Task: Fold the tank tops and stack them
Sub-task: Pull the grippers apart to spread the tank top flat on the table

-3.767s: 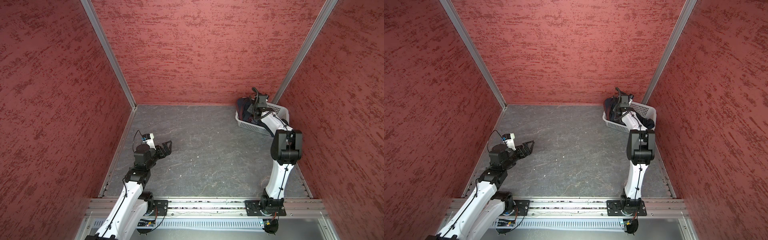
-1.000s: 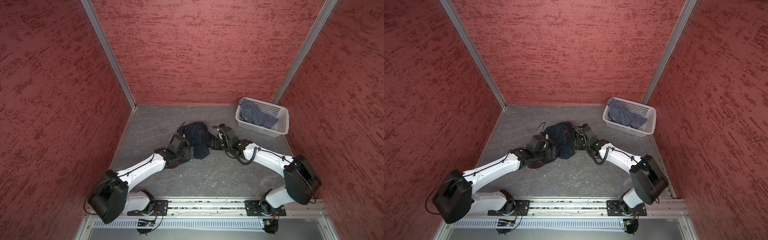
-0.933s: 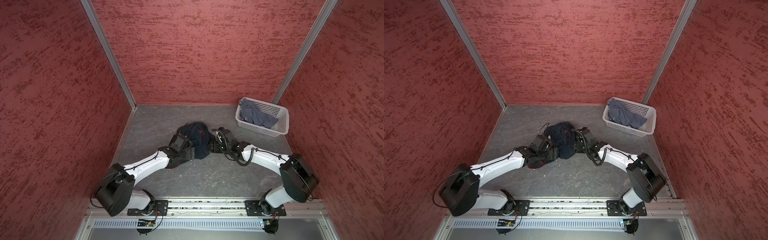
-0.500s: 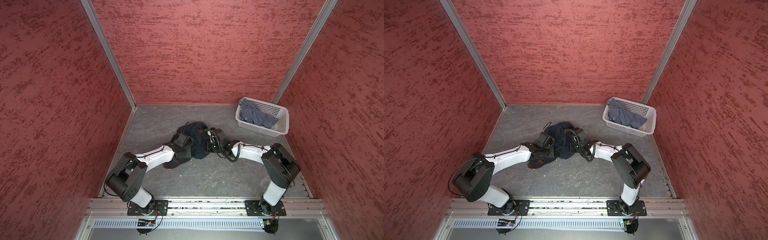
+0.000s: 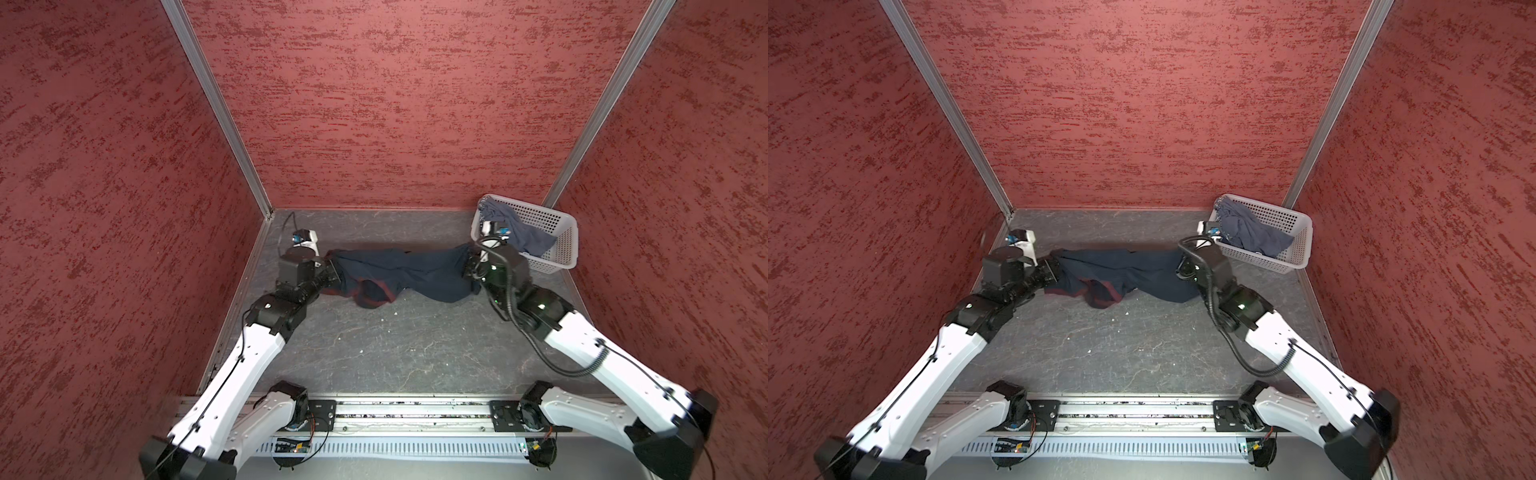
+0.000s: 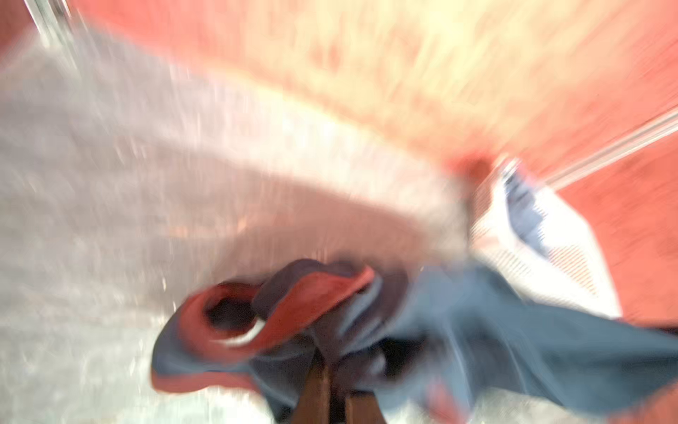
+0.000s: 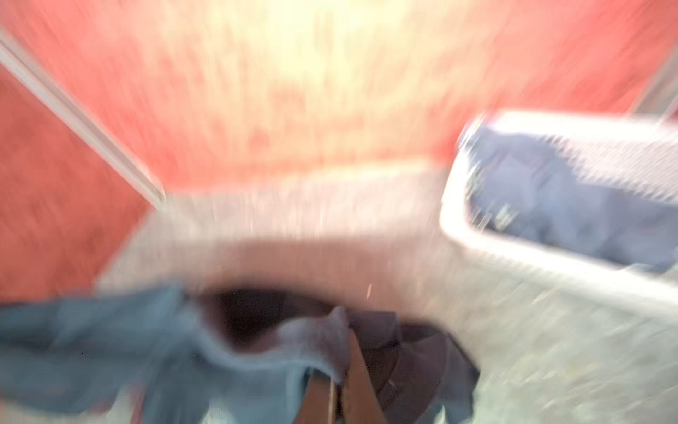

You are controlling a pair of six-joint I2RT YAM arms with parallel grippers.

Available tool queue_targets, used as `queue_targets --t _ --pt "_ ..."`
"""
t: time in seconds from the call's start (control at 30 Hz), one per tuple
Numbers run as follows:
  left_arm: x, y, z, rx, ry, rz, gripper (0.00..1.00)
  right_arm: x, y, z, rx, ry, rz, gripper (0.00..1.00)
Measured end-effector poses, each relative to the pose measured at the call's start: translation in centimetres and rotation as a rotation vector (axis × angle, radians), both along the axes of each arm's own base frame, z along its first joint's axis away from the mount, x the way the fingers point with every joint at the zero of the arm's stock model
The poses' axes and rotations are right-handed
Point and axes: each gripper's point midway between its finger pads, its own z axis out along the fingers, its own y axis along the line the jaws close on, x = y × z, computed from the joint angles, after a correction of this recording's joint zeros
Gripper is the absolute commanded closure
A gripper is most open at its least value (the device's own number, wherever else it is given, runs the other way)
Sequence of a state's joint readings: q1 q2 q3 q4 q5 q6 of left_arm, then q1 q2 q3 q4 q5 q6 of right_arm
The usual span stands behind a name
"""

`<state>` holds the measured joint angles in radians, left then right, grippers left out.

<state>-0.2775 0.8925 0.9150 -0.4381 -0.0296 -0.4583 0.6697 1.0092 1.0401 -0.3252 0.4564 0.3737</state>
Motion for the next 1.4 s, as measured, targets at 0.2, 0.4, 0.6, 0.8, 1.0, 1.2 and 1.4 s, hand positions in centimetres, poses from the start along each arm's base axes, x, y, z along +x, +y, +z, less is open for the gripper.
queue_targets --t 0.2,0.4,0.6,0.8,1.0,1.2,1.4 --pt "3.3 4.1 -1.0 -0.034 0.064 0.115 0.77 -0.9 -2.3 2.8 0.011 -0.076 -0.071 1.00" --pt "9.1 3.5 -13.5 -0.003 0.488 0.080 0.35 2.9 -0.7 -7.0 -0.143 0.156 -0.097 1.00" --pt "7.2 2.7 -15.9 0.049 0.615 0.061 0.06 5.1 -2.8 -14.0 -0.184 0.369 -0.145 1.00" --pt "2.4 -2.0 -11.0 0.079 0.478 -0.081 0.16 5.3 -3.4 -15.0 -0.146 0.408 -0.139 1.00" --pt "-2.4 -3.3 -17.1 0.153 0.671 -0.125 0.31 5.1 -3.3 -15.6 -0.137 0.425 -0.125 1.00" --pt "-3.1 -0.7 -20.9 0.223 0.799 -0.022 0.44 4.6 -3.6 -16.6 -0.138 0.448 -0.127 1.00" --pt "-1.0 0.0 -22.9 0.239 0.831 0.029 0.50 3.9 -3.9 -16.8 -0.122 0.451 -0.128 1.00"
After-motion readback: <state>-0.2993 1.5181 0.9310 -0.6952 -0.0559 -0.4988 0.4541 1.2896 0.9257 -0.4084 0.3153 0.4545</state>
